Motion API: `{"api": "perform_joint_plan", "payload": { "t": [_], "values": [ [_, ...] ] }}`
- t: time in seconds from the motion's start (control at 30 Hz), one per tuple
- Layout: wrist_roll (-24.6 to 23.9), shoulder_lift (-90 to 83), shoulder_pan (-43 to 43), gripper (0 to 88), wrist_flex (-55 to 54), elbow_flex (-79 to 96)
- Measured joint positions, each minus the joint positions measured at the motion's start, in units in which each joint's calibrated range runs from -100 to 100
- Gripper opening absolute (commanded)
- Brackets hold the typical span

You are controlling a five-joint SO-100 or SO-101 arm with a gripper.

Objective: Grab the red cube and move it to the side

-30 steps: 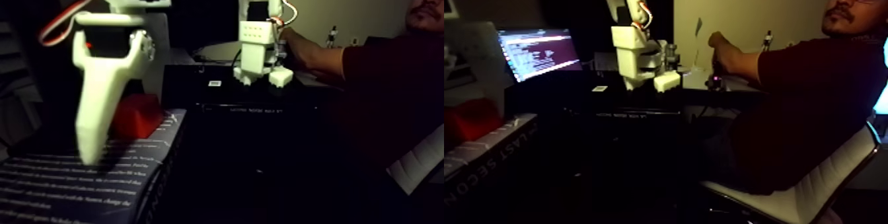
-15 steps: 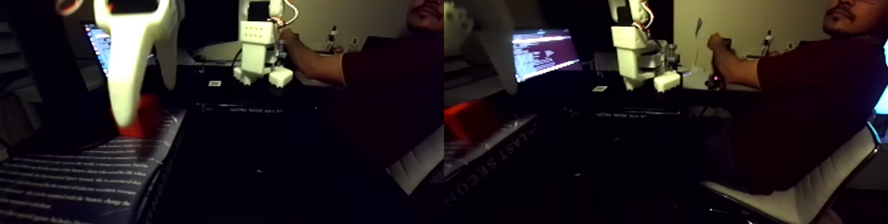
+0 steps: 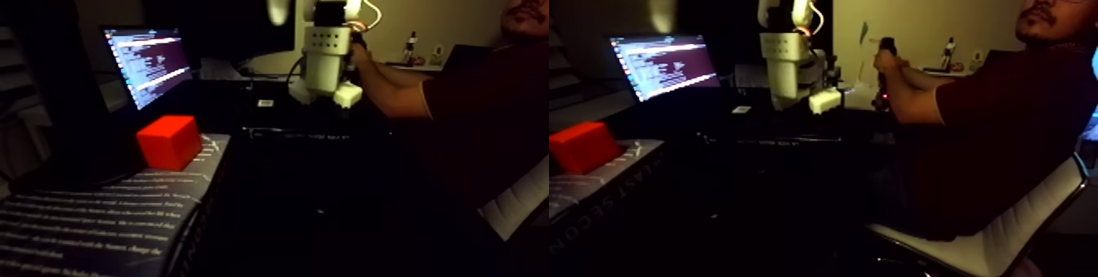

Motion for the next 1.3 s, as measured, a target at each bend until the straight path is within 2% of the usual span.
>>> {"api": "perform_joint_plan", "payload": {
  "t": [0.07,0.1,0.17,0.33,0.47,0.7,0.93,1.3],
  "values": [
    [-1.9,-4.5,-3.2,1.4,-2.3,5.1],
    [-3.0,-7.0,-4.9,0.0,-3.8,8.3],
    [-5.5,-11.9,-7.6,2.6,-8.1,15.1],
    [-10.3,-26.5,-10.3,0.7,-21.5,36.0],
    [-11.8,-39.0,-12.1,0.7,-27.9,51.9],
    [-12.2,-56.4,-13.2,0.7,-29.5,67.4],
    [-17.4,-66.2,-16.0,0.7,-29.5,76.4],
    [-17.9,-76.1,-19.5,0.7,-25.1,79.4]
  ]
}}
